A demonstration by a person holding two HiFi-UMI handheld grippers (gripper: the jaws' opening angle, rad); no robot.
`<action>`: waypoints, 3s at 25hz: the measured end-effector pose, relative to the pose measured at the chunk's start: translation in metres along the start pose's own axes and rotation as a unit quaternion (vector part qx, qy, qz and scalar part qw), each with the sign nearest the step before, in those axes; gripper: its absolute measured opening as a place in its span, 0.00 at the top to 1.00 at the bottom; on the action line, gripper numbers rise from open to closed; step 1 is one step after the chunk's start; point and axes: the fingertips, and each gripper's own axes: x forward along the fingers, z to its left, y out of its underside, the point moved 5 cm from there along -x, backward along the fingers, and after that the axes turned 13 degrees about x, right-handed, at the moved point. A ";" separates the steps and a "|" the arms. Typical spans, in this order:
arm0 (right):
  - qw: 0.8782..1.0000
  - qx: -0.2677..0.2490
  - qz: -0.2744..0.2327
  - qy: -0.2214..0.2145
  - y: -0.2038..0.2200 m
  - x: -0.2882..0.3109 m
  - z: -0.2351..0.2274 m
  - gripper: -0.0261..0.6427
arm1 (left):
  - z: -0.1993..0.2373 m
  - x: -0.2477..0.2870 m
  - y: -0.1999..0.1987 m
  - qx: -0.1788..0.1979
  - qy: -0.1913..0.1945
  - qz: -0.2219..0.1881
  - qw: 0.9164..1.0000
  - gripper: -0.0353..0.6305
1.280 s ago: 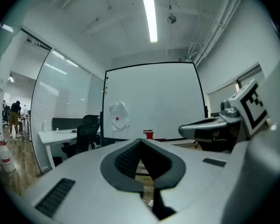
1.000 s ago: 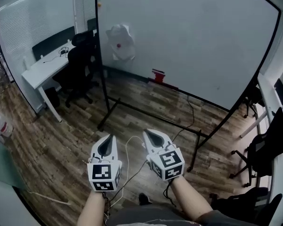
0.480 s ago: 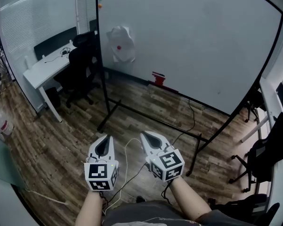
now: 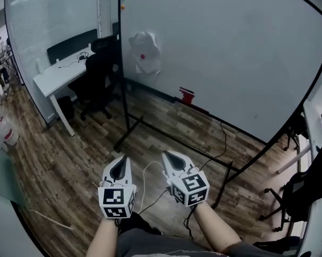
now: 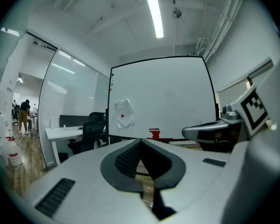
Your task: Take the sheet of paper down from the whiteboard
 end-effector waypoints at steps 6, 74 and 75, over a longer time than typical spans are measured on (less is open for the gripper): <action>1.000 0.000 0.001 -0.002 -0.002 0.028 0.002 0.93 | 0.025 0.015 0.003 0.001 0.000 -0.007 1.000 0.93; 0.987 0.061 0.010 0.149 -0.099 0.427 -0.259 0.93 | 0.202 0.490 -0.021 0.028 0.104 -0.013 0.994 0.93; 0.986 0.062 0.010 0.157 -0.099 0.430 -0.261 0.93 | 0.204 0.496 -0.020 0.028 0.110 -0.016 0.993 0.93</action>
